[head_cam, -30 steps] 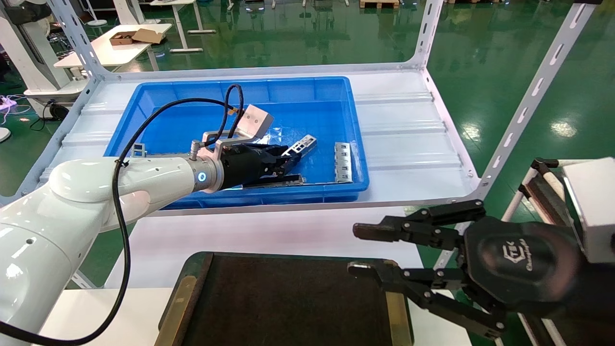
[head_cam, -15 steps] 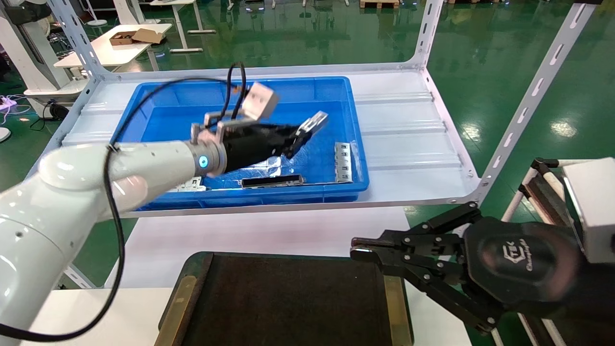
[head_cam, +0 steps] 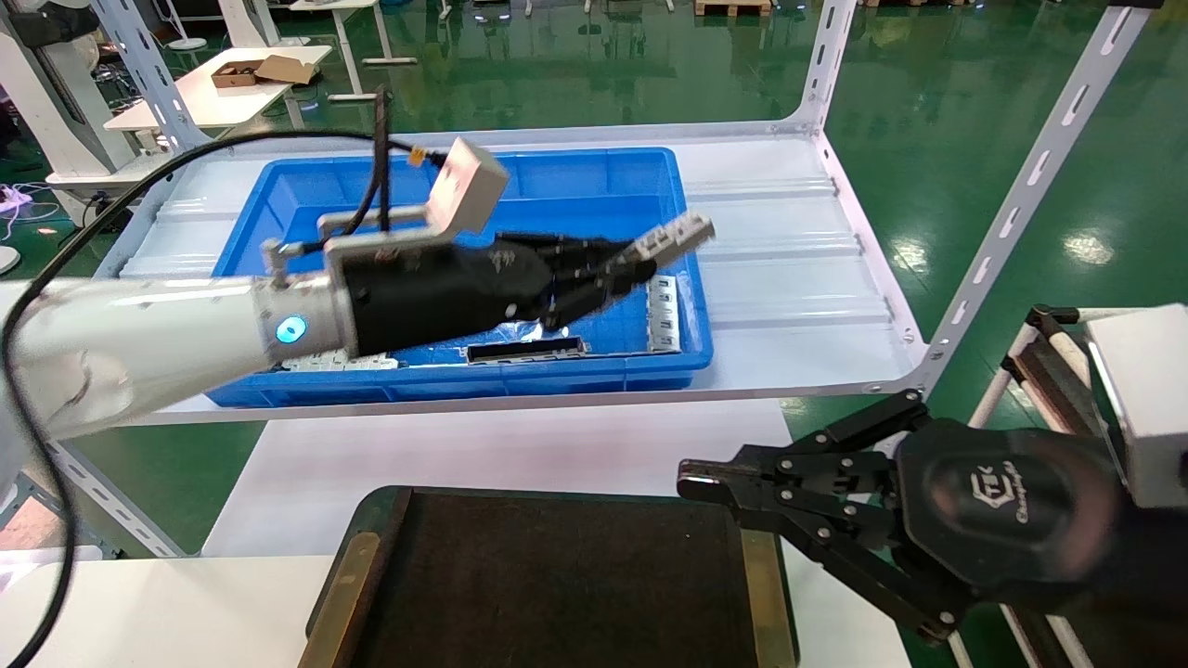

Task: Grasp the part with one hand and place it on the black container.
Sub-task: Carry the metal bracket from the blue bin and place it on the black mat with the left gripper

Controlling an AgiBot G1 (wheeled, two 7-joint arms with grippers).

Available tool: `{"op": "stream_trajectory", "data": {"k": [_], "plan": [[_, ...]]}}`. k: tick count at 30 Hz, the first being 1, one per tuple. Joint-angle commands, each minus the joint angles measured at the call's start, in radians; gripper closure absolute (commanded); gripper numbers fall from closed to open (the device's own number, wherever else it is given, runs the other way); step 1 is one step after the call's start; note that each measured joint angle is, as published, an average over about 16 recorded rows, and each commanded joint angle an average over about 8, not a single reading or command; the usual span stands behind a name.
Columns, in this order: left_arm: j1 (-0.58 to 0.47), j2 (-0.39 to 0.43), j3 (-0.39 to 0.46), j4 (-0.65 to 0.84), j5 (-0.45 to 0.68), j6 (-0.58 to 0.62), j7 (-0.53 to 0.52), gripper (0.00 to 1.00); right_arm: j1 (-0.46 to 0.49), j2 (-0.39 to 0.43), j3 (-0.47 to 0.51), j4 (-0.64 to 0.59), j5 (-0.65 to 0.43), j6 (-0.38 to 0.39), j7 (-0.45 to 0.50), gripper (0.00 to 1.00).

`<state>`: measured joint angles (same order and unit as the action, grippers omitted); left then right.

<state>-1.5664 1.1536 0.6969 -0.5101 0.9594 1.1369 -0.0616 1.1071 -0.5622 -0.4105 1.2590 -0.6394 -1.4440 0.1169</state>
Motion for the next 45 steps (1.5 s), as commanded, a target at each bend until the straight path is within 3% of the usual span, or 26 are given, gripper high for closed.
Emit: {"op": "stream_trajectory", "data": {"k": [1,6,11,17,23,27,33,39,45], "plan": [[0.022,-0.029,-0.008,-0.044,-0.020,0.052,-0.004,1.00,0.000,0.000,0.000,0.000,0.000,0.000,0.000,1.00],[0.150,-0.106,-0.002,-0.231,-0.044,0.053,-0.087,1.00,0.000,0.000,0.000,0.000,0.000,0.000,0.000,1.00],[0.330,-0.176,0.022,-0.423,-0.039,-0.049,-0.189,1.00,0.000,0.000,0.000,0.000,0.000,0.000,0.000,1.00],[0.547,-0.220,0.067,-0.598,0.010,-0.289,-0.320,1.00,0.000,0.000,0.000,0.000,0.000,0.000,0.000,1.00],[0.689,-0.177,0.122,-0.672,0.092,-0.599,-0.443,1.00,0.000,0.000,0.000,0.000,0.000,0.000,0.000,1.00],[0.716,-0.100,0.167,-0.640,0.136,-0.772,-0.528,1.00,0.000,0.000,0.000,0.000,0.000,0.000,0.000,1.00],[0.687,0.037,0.229,-0.509,0.163,-0.942,-0.635,1.00,0.000,0.000,0.000,0.000,0.000,0.000,0.000,1.00],[0.643,0.144,0.267,-0.375,0.151,-1.030,-0.706,1.00,0.000,0.000,0.000,0.000,0.000,0.000,0.000,1.00],[0.602,0.194,0.304,-0.286,0.116,-1.066,-0.769,1.00,0.000,0.000,0.000,0.000,0.000,0.000,0.000,1.00]]}}
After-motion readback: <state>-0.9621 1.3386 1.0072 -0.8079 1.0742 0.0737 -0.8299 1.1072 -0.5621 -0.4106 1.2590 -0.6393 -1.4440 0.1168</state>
